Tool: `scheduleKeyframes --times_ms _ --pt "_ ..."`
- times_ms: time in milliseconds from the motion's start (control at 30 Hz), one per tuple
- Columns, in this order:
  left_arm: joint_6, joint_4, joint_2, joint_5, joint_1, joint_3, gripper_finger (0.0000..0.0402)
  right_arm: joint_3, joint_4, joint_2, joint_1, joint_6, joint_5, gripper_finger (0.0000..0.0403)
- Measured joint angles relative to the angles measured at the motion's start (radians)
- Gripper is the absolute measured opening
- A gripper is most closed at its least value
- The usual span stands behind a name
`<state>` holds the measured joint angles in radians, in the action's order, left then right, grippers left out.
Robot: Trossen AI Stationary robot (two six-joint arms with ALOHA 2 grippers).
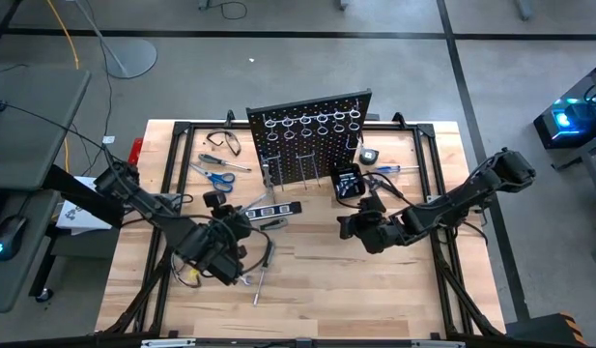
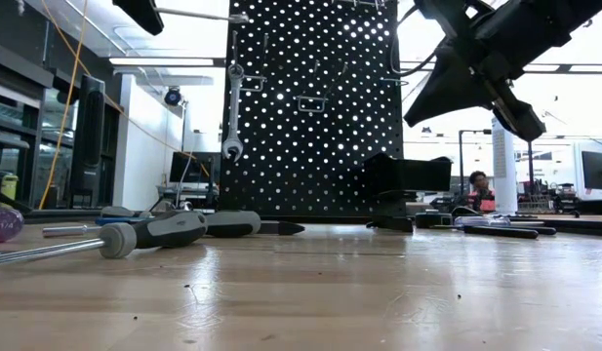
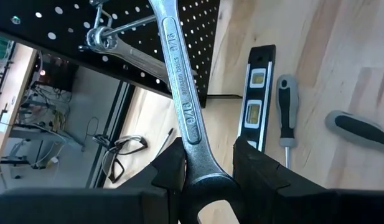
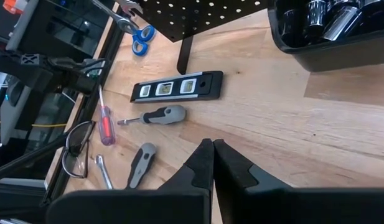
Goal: Hang tools onto peg board
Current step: Hang the silver wrench on the pegboard
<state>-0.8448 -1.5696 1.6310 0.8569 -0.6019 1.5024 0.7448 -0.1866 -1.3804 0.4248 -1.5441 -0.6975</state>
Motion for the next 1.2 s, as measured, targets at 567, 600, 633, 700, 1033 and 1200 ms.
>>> scheduleKeyframes --times_ms 567,600,633,700,1033,1200 --pt "0.002 -0.002 0.000 -0.040 0.003 0.000 0.0102 0.000 -0.036 -0.001 0.000 0.000 0.000 0.0000" --pt "0.003 -0.002 0.000 -0.040 0.010 0.000 0.0102 0.000 -0.036 -0.001 0.000 0.000 0.000 0.0000" --pt "0.010 -0.002 0.000 -0.041 0.015 0.000 0.0102 0.000 -0.036 -0.001 0.000 0.000 0.001 0.0000" --pt "0.020 -0.001 0.000 -0.043 0.027 0.000 0.0102 0.000 -0.036 -0.001 0.000 0.000 0.000 0.0000" --pt "0.054 -0.001 0.000 -0.085 0.075 -0.001 0.0102 0.000 -0.037 -0.001 0.000 0.000 0.001 0.0000" --pt "0.010 0.002 0.000 -0.159 0.136 -0.090 0.0102 0.000 -0.045 -0.001 0.000 0.000 0.001 0.0000"
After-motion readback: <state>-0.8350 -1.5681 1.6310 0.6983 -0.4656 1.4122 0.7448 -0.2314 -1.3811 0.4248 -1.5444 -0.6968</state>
